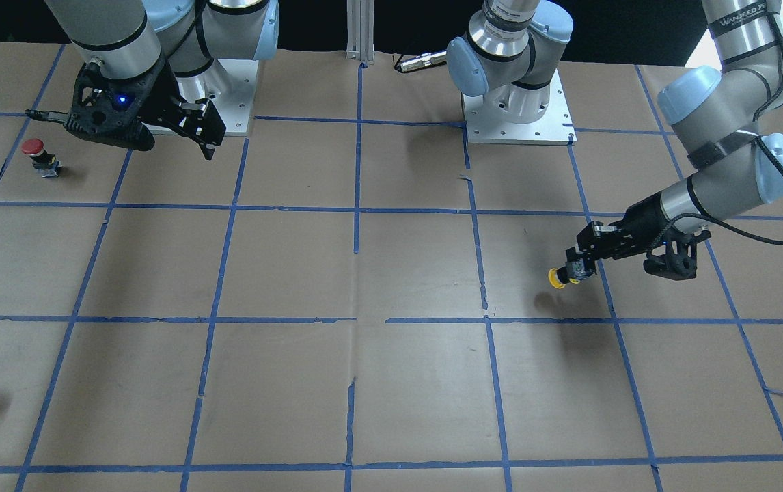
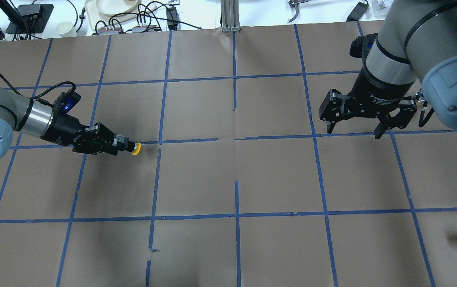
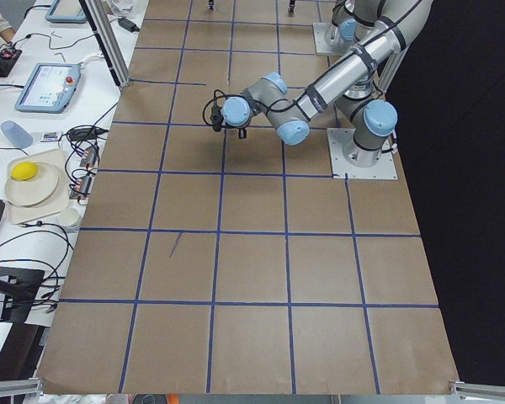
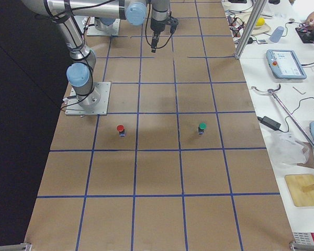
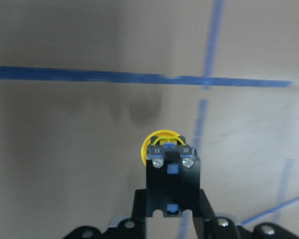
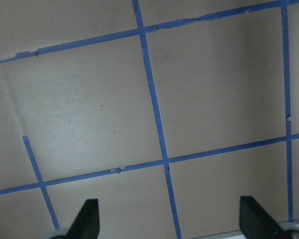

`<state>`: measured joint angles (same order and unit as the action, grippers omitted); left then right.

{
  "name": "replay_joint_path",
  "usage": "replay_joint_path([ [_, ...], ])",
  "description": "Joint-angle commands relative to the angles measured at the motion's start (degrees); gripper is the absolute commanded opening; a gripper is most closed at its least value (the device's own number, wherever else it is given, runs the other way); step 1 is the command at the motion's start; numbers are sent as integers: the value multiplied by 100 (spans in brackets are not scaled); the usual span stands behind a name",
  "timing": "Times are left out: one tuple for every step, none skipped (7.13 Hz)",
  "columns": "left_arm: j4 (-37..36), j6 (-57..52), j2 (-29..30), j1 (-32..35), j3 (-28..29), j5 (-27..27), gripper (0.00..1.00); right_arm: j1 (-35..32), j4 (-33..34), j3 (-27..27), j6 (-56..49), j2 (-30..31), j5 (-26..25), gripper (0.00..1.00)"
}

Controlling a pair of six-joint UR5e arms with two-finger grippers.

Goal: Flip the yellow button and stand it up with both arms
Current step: 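Lift the switch with the left gripper while the right gripper approaches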

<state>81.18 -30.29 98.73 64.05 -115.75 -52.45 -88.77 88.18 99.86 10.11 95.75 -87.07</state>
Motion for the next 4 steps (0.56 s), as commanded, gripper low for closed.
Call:
replay_joint_path([
  [223,-12,-204,606,-646,2069,27,376,6,-80,44,-3,1116,100],
  [223,-21,-205,931,-937,3273,27,657,-11,-220,314,-3,1809,100],
  [223,-3,-214,1361,-1018,4242,27,894,-11,-230,621,-12,2529,100],
  [180,14,-214,1896,-1037,4878,27,966,6,-204,1016,-21,3076,100],
])
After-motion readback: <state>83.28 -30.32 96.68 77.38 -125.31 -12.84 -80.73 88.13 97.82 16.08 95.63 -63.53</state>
